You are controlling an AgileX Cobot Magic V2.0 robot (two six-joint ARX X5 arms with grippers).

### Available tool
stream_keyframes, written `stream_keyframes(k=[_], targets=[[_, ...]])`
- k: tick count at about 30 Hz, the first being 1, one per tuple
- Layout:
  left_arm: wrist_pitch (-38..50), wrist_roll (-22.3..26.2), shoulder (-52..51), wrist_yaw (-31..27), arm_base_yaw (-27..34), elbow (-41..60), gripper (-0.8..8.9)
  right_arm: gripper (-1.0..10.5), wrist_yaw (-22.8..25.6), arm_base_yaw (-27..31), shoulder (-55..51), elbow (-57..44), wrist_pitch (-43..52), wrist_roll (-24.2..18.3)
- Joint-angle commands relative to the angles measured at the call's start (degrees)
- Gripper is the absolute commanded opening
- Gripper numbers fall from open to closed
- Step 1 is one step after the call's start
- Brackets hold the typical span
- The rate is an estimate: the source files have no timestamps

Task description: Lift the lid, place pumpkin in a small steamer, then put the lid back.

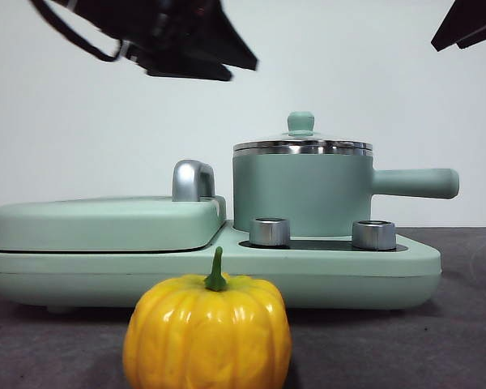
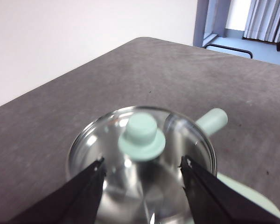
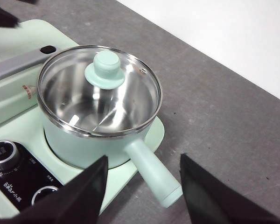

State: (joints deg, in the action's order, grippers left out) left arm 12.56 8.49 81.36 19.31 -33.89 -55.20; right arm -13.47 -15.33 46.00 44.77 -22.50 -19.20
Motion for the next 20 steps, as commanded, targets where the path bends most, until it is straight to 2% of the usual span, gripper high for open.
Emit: stream_keyframes(k=[1,12,20], targets=[[0.76,-0.46,4.2,-0.33,-1.31,-4.11,2.63,2.5,-0.04,-0.24,0.35,1.11,0.46,0.79],[0.63,-0.48,17.77,-0.39,-3.45,-16.96,2.63,2.5,-0.04,-0.24,0.35,1.11,0.46,0.74],[0.24,-0.46,21.9,-0.42,-3.67,-18.38,2.63,2.5,-0.04,-0.24,0.35,1.11,0.44,0.74]])
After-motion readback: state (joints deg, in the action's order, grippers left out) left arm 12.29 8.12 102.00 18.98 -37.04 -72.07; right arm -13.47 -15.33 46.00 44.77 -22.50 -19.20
